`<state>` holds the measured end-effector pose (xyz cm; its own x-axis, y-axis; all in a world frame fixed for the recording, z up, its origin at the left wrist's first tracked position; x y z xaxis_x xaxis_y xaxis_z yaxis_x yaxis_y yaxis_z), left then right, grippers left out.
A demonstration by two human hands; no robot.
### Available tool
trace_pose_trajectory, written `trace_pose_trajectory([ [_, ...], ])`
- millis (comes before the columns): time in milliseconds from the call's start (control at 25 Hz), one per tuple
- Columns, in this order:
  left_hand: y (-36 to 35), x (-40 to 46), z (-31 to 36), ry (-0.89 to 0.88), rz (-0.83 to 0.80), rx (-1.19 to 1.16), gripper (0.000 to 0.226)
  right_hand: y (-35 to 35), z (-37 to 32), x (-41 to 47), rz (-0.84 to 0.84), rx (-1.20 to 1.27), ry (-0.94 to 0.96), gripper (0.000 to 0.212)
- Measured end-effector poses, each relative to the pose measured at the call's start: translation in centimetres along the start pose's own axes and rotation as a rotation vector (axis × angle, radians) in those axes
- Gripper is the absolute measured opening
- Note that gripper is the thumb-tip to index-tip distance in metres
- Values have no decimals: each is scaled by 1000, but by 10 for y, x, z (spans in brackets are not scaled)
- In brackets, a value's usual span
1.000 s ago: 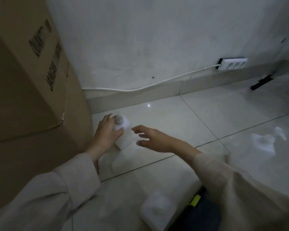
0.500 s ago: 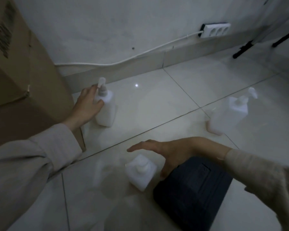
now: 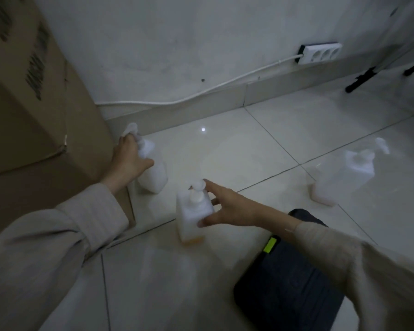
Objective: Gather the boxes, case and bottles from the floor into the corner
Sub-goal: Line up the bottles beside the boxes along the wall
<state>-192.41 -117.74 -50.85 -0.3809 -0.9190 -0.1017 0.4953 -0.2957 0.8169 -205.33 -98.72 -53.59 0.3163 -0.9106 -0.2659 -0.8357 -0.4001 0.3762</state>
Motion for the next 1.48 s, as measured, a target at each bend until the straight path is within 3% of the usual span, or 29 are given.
trace_pose_trajectory([
  [160,6,5,-6,32,41,-66,54,16,-1,41,164,175,22,68],
  [280,1,-1,-14,63,66,-174,57,16,-2,74,117,155,59,75],
  [440,3,-15,-11,-29,96,-346,59,10,3,105,64,122,62,94],
  [640,7,-43,6,-62,163,-550,57,-9,20,132,62,61,29,93],
  [720,-3,-70,6,-31,216,-522,64,-15,23,142,74,86,32,90],
  [880,-20,-115,7,-211,207,-301,66,-25,27,165,77,156,25,85],
  [1040,-27,-94,-19,-134,55,-274,65,-31,20,187,82,250,54,77],
  [1160,-27,-73,-21,-12,113,-236,66,-30,15,211,110,272,51,73],
  [1360,-26,-37,-30,183,74,-397,64,-18,18,242,181,306,-35,41],
  [1440,-23,-28,-38,224,107,-449,60,-13,13,253,189,315,-40,47],
  [1480,-22,-26,-42,237,118,-468,59,-10,9,256,192,280,-25,64],
])
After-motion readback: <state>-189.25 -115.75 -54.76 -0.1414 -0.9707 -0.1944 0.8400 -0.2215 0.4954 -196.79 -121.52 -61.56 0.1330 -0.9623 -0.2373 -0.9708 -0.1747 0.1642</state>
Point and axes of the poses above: each hand's wrist, its own x-axis towards the middle knuckle, its own y-axis out of the back of the hand, z = x × y, the point moved 9 cm from there along x, towards the middle knuckle, and after that the axes turned 9 degrees about -z, right-handed, at the moved point
